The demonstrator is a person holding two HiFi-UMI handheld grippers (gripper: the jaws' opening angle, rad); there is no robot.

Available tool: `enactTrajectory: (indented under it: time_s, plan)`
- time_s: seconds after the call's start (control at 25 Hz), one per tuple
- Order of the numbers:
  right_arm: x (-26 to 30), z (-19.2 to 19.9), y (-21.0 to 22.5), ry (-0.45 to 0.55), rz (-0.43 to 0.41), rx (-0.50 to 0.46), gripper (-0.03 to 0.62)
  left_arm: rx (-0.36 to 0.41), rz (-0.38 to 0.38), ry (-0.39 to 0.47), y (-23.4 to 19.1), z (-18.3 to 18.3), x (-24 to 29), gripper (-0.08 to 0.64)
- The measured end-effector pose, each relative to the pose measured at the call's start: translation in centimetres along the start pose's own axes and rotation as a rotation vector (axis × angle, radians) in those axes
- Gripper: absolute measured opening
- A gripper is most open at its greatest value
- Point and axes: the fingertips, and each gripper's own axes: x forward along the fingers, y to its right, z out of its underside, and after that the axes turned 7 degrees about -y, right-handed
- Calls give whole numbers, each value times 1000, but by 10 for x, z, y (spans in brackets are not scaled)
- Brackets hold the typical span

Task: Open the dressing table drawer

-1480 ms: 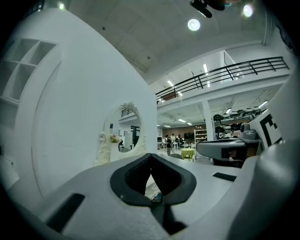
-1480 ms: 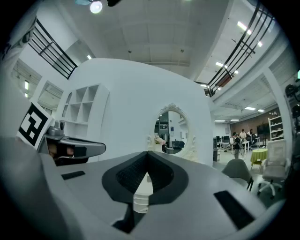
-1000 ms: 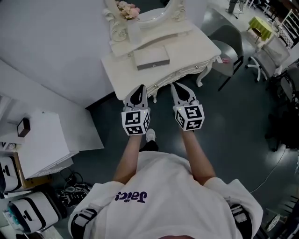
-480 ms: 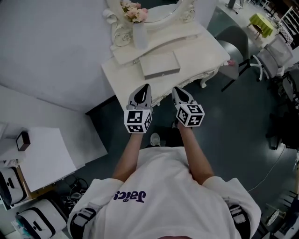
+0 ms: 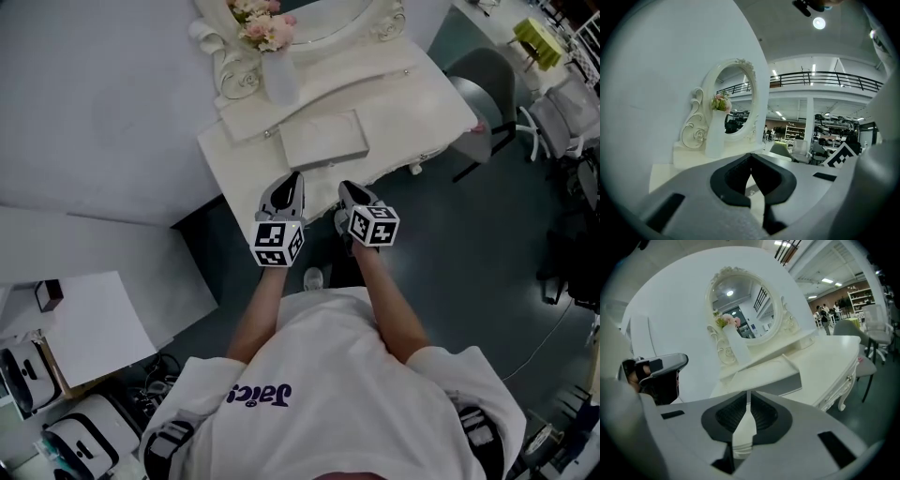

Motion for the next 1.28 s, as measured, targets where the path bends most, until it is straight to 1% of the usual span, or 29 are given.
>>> enactTrajectory:
  time_s: [0.12, 0.32, 0.56, 0.8, 0.84, 0.92, 1.12, 1.28]
  plan:
    - [25, 3, 13, -56, -1, 8, 59, -17, -14, -20, -12, 2, 20, 15]
    - [61, 10, 28, -133, -11, 22, 88, -41, -39, -53, -29, 9, 47, 15]
    - [97, 18, 41, -221, -14, 9, 123, -59, -59, -83, -37, 18, 70, 15]
    - [118, 24, 48, -283, 0, 0, 126, -85, -98, -100, -47, 24, 79, 15]
    - [119, 24, 49, -286, 7, 1, 124, -88, -101, -103, -49, 25, 80, 15]
    - [121, 23, 50, -286, 15, 4, 72, -94, -105, -108, -52, 28, 81, 15]
    - [122, 23, 49, -289, 19, -26, 67, -105, -108, -119, -55, 35, 84, 15]
    - [114, 29, 48, -292, 20, -28, 67, -109, -103, -121, -52, 39, 82, 15]
